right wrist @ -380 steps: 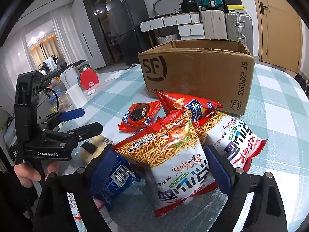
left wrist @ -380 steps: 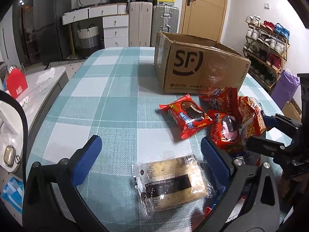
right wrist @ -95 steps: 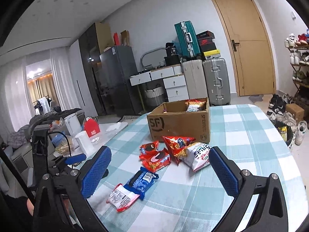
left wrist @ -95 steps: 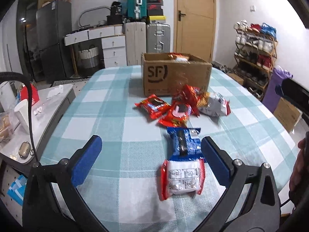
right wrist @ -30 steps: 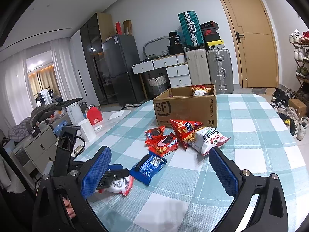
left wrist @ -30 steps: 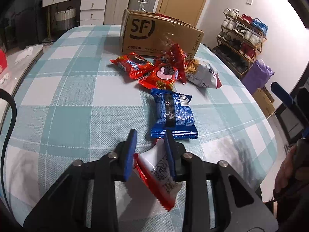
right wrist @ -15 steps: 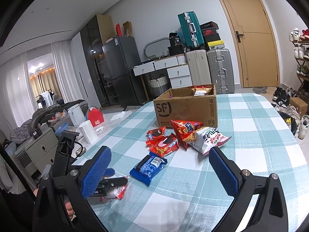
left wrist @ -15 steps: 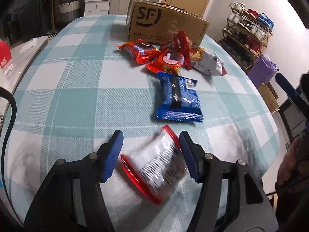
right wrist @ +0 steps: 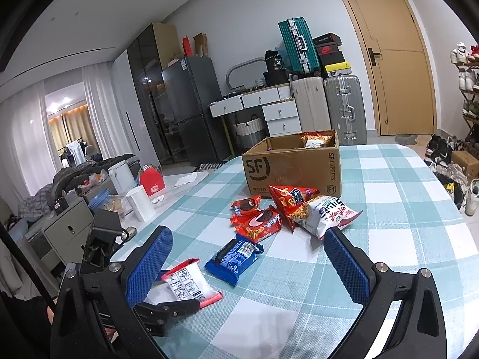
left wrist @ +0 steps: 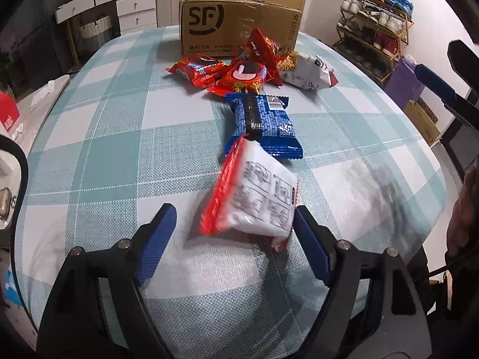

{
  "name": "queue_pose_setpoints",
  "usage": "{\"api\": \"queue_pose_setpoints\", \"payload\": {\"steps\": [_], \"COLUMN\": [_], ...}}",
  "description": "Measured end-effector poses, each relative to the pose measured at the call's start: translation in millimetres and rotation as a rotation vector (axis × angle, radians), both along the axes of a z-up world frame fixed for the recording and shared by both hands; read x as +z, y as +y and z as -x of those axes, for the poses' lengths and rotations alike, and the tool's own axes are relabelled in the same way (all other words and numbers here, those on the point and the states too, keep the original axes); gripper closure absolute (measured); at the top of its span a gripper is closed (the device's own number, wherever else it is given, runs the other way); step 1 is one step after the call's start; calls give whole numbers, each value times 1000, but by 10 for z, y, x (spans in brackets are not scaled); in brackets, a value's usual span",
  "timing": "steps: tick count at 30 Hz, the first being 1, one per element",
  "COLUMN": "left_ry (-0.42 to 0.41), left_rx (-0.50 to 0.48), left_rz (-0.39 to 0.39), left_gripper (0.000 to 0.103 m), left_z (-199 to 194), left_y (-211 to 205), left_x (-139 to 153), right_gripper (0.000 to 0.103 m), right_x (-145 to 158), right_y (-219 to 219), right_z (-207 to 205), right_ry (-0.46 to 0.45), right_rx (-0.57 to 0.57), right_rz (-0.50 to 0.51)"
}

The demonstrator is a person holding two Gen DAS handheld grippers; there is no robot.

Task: Organize snacks
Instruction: 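Lift the wafer pack with the left gripper and hold it upright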

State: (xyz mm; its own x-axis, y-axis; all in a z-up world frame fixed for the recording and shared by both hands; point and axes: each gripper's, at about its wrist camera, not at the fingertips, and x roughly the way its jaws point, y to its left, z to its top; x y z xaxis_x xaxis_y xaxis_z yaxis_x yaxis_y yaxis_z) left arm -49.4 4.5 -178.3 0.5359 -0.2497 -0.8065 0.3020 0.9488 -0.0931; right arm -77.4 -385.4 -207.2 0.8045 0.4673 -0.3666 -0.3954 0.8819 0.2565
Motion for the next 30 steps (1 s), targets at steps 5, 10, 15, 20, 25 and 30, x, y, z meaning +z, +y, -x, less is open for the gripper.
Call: {"api": "queue_pose_setpoints", "payload": {"steps": [5,10,15,20,25,30], "left_ry": [-1,11,20,-3,-8,-23], "left_rx": [1,-8,-15,-10,-4,8], "left_rz": [1,40,69,83,94,106], "left_gripper": [26,64,84,85,85,85], "left_z": [-92,-153,-160,-147,-140,-133], "left_y": [-26,-37,-13,43,103,184], "left_x": [11,28,26,79,114,174], "right_gripper": [0,0,0,0,0,0], "right_x": [-19,-24,-38,-41,-60,-117], "right_y": [-27,-38,-61,-57,-21,-7], "right_z": [-16,-23,-22,-15,-32,-94], "right_ry": [13,10,17,22,35,76], "right_rx": [-6,-8,-10,-1,10,12], "right_rz": [-15,-13,-19,-24,-22,-26]}}
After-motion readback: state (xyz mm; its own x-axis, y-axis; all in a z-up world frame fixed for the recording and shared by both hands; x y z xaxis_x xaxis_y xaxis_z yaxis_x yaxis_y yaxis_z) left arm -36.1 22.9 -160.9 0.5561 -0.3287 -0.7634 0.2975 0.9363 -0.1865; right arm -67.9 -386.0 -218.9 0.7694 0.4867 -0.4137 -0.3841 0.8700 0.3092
